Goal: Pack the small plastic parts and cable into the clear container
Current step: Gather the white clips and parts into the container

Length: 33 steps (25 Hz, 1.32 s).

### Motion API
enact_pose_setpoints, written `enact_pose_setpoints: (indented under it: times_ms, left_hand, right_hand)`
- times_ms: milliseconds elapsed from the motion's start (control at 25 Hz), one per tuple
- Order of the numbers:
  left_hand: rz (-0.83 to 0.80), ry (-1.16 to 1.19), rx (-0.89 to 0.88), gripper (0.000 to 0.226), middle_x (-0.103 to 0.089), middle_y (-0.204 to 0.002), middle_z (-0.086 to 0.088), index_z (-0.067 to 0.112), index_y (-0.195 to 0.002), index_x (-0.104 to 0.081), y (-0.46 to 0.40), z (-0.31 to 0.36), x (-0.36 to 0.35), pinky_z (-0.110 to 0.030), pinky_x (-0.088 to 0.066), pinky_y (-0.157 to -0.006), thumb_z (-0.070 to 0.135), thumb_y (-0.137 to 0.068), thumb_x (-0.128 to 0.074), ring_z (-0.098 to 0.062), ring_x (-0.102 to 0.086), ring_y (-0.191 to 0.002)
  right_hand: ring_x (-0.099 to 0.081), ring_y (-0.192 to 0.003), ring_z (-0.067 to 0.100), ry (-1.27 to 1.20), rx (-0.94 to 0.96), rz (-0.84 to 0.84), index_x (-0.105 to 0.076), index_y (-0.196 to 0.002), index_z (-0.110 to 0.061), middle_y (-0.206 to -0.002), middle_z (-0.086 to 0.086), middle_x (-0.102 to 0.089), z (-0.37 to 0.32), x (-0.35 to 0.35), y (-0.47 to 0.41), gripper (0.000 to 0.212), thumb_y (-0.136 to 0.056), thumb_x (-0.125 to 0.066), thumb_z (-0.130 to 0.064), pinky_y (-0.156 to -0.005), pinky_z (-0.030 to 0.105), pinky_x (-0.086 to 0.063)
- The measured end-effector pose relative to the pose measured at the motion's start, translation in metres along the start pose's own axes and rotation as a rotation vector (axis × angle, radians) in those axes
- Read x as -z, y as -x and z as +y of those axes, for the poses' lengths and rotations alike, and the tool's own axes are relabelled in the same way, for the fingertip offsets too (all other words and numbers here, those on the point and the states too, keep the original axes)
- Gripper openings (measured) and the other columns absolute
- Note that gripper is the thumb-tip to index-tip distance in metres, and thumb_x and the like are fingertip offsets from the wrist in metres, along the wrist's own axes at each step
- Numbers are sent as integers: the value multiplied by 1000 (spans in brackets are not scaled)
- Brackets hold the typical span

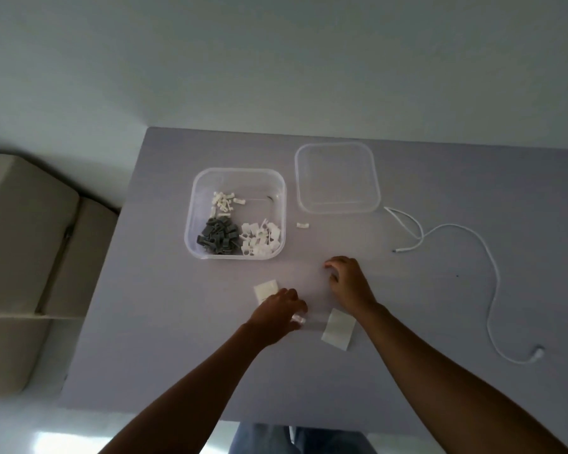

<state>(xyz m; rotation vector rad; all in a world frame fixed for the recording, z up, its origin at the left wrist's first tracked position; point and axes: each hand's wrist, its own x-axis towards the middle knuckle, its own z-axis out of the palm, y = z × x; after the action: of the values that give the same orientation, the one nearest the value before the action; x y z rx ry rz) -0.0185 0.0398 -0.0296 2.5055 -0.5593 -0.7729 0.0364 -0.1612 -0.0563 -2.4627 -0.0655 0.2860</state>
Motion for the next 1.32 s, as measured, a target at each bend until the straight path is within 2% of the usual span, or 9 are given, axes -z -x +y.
enact_pose_setpoints:
  times_ms: [200,400,520,680,840,1000,1120,1240,1320]
  left_hand:
    - [36,-62,-29,15,-58,-107,-2,21,-102,-69,-1,5,1,-38,-49,-86,27,-89,-65,-20,-53,-104]
    - [35,-93,-62,17,-60,-108,-9,13,-106,-63,-4,2,-2,-42,-51,-84,24,-93,-57,-26,-56,-103]
    - [31,-34,-18,19,-60,-113,-11,11,-110,-59,-5,0,4,-41,-51,-88,22,-96,-54,-26,-58,-105]
    - [135,61,-65,25,-56,-113,-12,12,-120,-57,-5,-5,20,-37,-51,-82,15,-96,-54,-27,-60,-99]
    - [288,139,-142,23,-57,-103,-6,16,-115,-64,-8,-8,50,-30,-52,-74,14,-93,-61,-21,-61,-83]
    - [491,255,-93,18,-59,-100,-1,19,-108,-66,-11,-19,95,-23,-52,-70,20,-90,-65,-12,-61,-78]
    - [642,293,54,16,-62,-98,-3,14,-106,-66,-12,-38,131,-25,-52,-69,20,-91,-64,-11,-61,-72]
    - [737,291,240,16,-66,-102,-6,14,-106,-66,-16,-67,157,-31,-55,-73,21,-93,-61,-19,-66,-80]
    - [734,271,309,17,-68,-103,-8,14,-107,-66,-19,-87,171,-36,-54,-77,20,-93,-58,-25,-66,-87]
  right_hand:
    - [-49,-116,23,-12,14,16,-64,-114,-12,-119,7,-60,-24,1,-16,31,-88,-55,2,-94,32,-48]
    - [-35,-132,26,44,38,-11,-49,-139,-19,-145,7,-43,-49,-4,-59,51,-92,-49,2,-106,40,-42]
    - [-34,-134,28,168,70,-67,-47,-142,-21,-149,6,-41,-53,-12,-77,51,-94,-50,-4,-105,43,-42]
    - [-47,-117,29,184,85,-5,-67,-117,-12,-129,8,-58,-47,-19,-81,26,-97,-51,-12,-93,38,-46]
    - [-59,-88,28,150,61,86,-68,-86,-8,-93,11,-65,-36,-13,-72,16,-92,-54,-7,-74,32,-48]
    - [-62,-79,32,131,5,159,-65,-91,-3,-86,15,-66,-39,-3,-68,9,-87,-57,-3,-68,29,-44]
    - [-65,-85,25,-41,-76,256,-66,-100,-5,-93,11,-70,-63,9,-76,15,-86,-61,-8,-77,35,-54]
    - [-63,-84,16,-166,42,449,-67,-103,-8,-95,5,-69,-109,26,-88,17,-86,-66,-13,-78,29,-54]
    - [-63,-78,10,-255,110,487,-68,-99,-8,-89,0,-69,-144,33,-101,14,-85,-68,-12,-74,19,-51]
